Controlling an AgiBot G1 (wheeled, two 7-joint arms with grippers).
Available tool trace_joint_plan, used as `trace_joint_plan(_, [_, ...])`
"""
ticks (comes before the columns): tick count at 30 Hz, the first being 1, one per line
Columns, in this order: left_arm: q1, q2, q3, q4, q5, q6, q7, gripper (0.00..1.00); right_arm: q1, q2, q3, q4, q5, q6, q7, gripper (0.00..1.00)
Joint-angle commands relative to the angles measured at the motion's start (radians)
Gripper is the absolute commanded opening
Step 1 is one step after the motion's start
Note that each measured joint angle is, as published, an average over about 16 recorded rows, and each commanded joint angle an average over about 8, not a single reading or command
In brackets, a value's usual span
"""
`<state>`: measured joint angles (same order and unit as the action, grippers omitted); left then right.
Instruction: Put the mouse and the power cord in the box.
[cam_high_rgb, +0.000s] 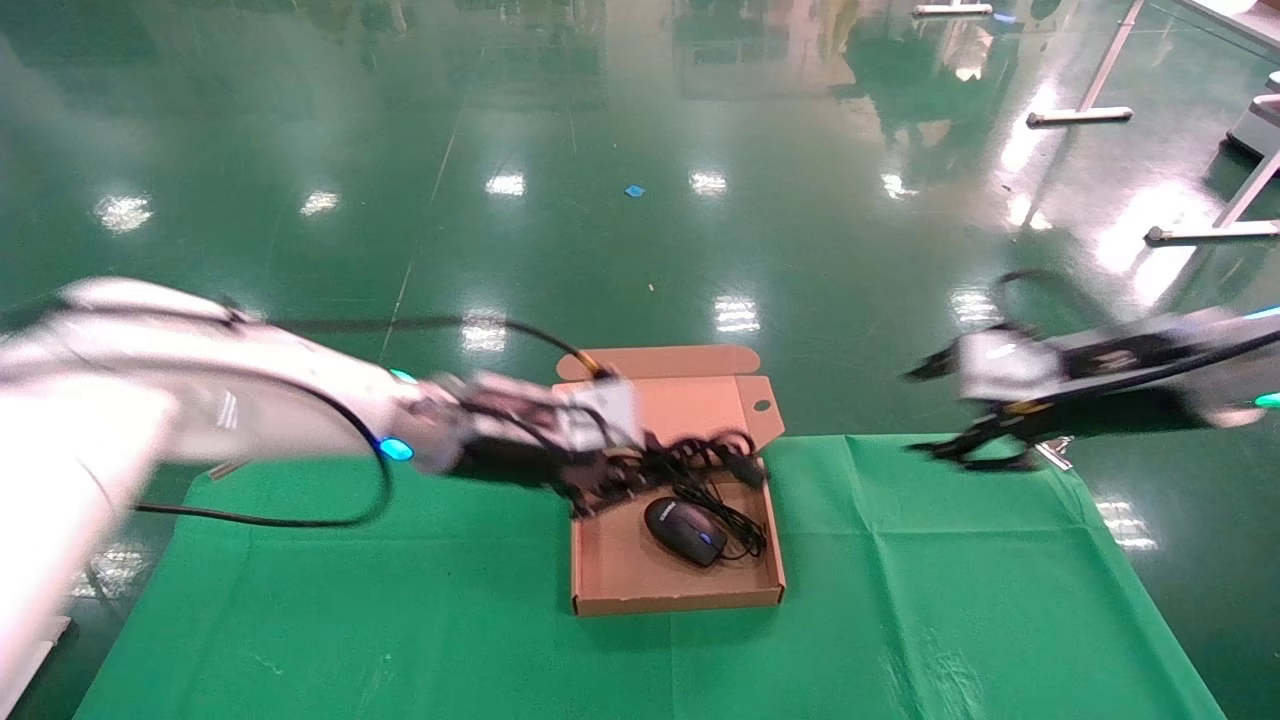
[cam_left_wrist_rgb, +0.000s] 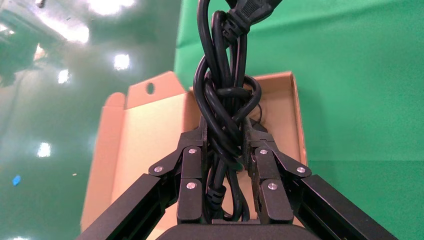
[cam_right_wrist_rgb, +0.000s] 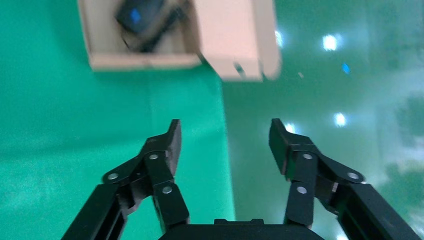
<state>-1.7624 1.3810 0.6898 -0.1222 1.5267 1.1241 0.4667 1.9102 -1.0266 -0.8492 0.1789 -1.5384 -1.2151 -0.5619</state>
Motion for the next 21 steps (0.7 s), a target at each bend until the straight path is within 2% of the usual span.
trace_joint_plan(1, [0.081,0.003,0.014,-0.152,0.019,-0.06,-0.062,0.0,0.045,0.052,-0.006,-0.004,-0.013,-0.038,-0.015,1.0])
trace_joint_plan(4, [0.155,0.0,0.083,-0.266,-0.004,-0.158,-0.167,0.01,0.071,0.093,-0.01,0.0,-0.02,-0.065,-0.015,1.0])
trace_joint_plan(5, [0.172,0.0,0.107,-0.291,-0.011,-0.184,-0.197,0.06,0.075,0.101,-0.01,0.002,-0.021,-0.07,-0.014,1.0])
trace_joint_plan(6, [0.185,-0.001,0.126,-0.31,-0.016,-0.205,-0.222,0.15,0.078,0.108,-0.011,0.004,-0.022,-0.074,-0.014,1.0])
trace_joint_plan(12, [0.23,-0.001,0.224,-0.381,-0.016,-0.288,-0.312,0.89,0.09,0.13,-0.012,0.014,-0.023,-0.099,-0.008,1.0])
trace_joint_plan(13, [0.233,-0.001,0.23,-0.385,-0.015,-0.294,-0.315,0.96,0.091,0.132,-0.012,0.014,-0.023,-0.101,-0.008,1.0])
trace_joint_plan(14, [0.236,-0.001,0.238,-0.391,-0.014,-0.3,-0.32,1.0,0.092,0.134,-0.012,0.015,-0.024,-0.103,-0.007,1.0])
trace_joint_plan(21, [0.225,-0.003,0.217,-0.373,-0.017,-0.279,-0.306,1.0,0.085,0.125,-0.011,0.015,-0.022,-0.09,-0.008,1.0])
